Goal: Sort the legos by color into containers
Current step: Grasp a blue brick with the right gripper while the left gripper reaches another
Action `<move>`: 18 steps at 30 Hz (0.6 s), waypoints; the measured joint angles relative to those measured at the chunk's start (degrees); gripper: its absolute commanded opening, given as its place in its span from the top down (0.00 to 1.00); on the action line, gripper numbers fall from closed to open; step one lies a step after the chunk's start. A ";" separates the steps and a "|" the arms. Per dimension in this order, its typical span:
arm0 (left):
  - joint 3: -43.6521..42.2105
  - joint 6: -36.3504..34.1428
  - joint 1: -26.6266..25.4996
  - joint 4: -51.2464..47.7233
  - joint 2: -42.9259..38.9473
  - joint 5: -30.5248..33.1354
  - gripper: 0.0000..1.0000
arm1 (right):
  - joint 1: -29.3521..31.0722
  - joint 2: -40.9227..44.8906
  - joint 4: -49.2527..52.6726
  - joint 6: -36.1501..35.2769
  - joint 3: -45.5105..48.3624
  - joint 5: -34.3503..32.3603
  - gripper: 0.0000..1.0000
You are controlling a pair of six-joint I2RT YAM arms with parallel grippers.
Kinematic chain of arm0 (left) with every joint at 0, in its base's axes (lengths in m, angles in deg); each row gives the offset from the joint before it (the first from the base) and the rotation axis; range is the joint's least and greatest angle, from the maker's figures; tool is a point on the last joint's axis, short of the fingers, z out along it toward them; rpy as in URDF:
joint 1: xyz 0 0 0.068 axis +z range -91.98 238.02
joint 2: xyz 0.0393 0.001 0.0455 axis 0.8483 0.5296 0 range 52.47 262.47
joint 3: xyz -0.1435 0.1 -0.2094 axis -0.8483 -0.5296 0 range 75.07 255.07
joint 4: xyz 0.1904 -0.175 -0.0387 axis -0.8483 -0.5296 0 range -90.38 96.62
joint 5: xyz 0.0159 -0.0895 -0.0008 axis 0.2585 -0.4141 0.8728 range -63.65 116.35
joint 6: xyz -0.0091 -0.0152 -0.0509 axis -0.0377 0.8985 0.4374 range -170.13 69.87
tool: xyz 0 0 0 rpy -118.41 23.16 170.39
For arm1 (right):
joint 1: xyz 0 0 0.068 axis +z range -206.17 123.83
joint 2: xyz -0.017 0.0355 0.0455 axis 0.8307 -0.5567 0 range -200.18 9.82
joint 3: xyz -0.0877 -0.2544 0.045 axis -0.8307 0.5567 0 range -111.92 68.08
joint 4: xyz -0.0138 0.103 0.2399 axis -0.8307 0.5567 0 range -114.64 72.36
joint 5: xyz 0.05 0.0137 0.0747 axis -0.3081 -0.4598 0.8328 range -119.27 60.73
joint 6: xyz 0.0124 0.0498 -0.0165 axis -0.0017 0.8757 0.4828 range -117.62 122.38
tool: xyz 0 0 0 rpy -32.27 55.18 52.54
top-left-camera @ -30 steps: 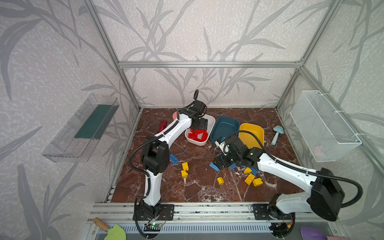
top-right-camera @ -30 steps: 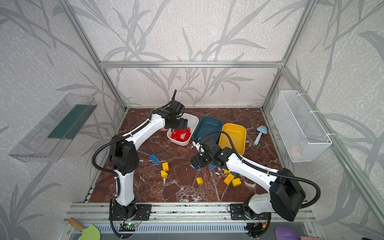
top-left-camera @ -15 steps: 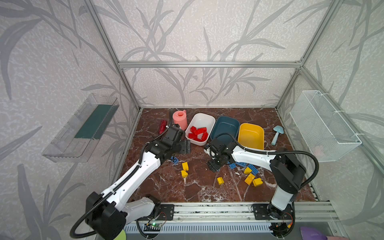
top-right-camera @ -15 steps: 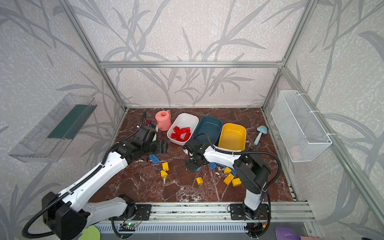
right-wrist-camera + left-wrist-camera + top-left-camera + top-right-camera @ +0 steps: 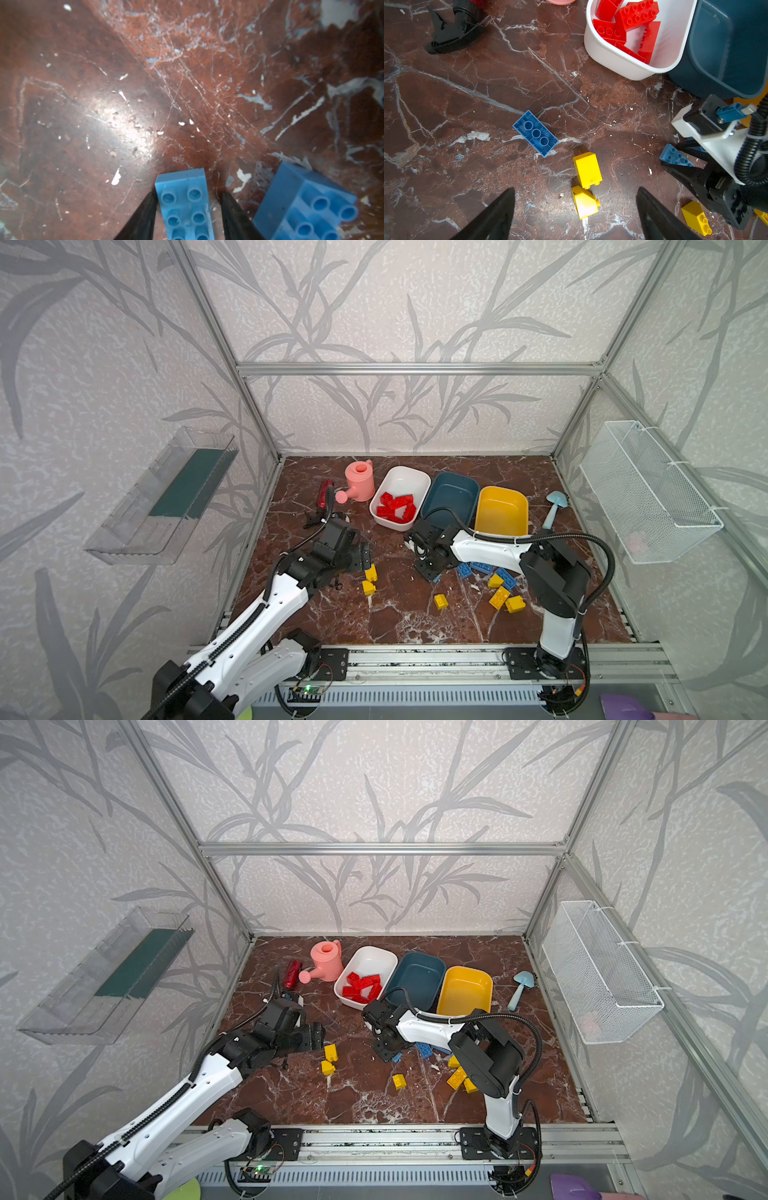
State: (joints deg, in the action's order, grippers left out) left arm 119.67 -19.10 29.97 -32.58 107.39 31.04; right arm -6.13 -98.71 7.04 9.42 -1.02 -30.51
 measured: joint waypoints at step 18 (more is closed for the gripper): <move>-0.02 5.79 0.11 -0.72 4.31 10.27 0.01 | -0.13 2.69 6.80 0.98 -8.68 -3.50 0.70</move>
State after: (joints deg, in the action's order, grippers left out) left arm 119.64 -13.31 30.08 -33.30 111.69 41.31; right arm -6.26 -96.02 13.84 10.41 -9.70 -34.00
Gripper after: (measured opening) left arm 0.990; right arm 0.335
